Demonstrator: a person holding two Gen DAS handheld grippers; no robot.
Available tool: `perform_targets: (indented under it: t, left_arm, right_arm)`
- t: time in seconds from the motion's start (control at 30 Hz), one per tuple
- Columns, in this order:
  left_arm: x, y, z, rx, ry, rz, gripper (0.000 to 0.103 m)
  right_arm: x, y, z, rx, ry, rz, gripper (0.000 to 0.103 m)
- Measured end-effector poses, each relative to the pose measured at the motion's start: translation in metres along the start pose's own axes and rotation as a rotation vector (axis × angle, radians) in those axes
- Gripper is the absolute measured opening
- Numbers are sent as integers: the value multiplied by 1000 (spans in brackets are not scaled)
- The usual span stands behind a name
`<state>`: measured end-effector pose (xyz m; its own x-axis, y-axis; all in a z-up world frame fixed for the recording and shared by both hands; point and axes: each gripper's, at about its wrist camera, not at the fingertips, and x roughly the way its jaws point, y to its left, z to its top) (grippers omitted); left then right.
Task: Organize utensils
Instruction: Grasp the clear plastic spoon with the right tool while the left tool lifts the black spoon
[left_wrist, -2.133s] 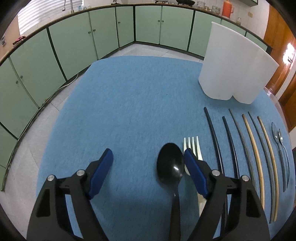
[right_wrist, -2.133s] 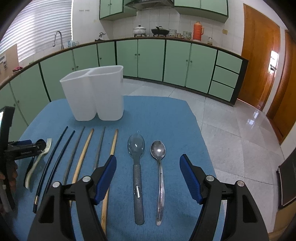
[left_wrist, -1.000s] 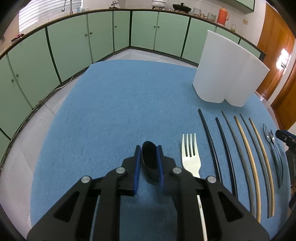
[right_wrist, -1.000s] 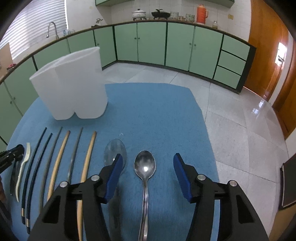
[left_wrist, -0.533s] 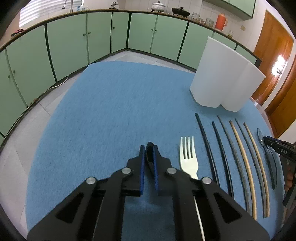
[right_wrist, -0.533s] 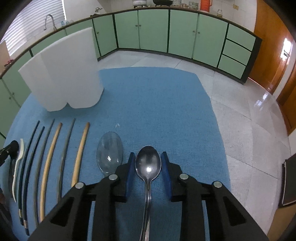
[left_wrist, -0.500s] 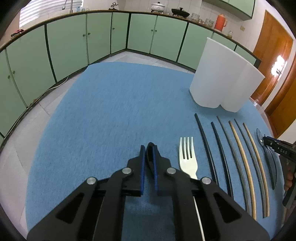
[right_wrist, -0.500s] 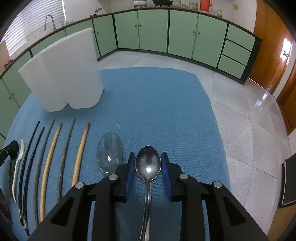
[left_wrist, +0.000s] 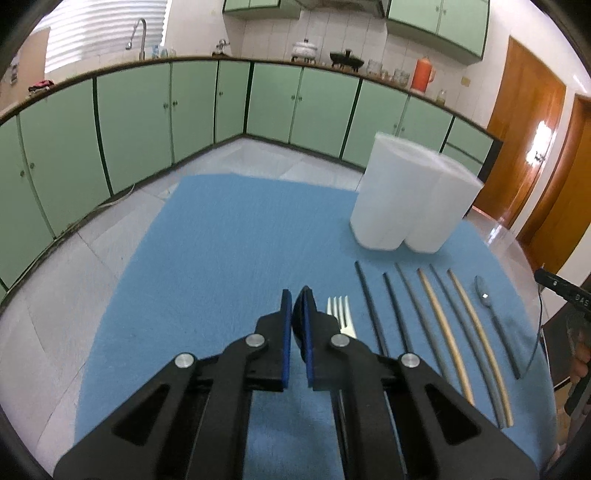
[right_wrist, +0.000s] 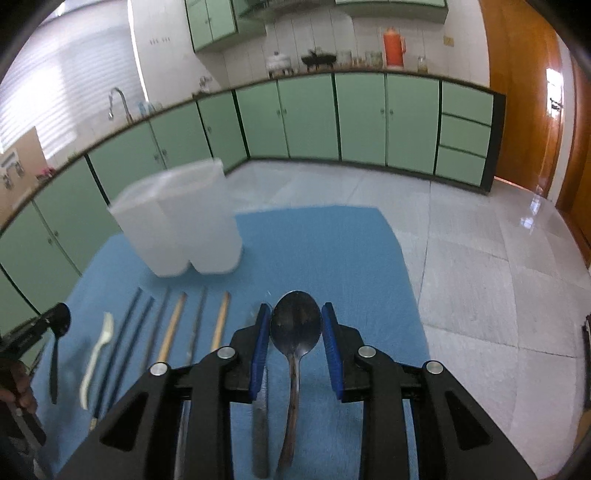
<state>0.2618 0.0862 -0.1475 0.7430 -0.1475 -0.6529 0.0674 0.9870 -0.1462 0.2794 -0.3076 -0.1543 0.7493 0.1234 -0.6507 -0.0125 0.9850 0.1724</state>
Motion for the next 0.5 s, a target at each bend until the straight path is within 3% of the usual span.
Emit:
perform_targets:
  t: [0.23,0.5]
  left_arm:
    - [-28,-9,20,-5,-122,-11,5]
    - [-34,-27,61,-14,-262,-58,5]
  right_arm:
    - [-28,2,23,-17,-104,18,28]
    - [-38,18,60,-48,-185,54,28]
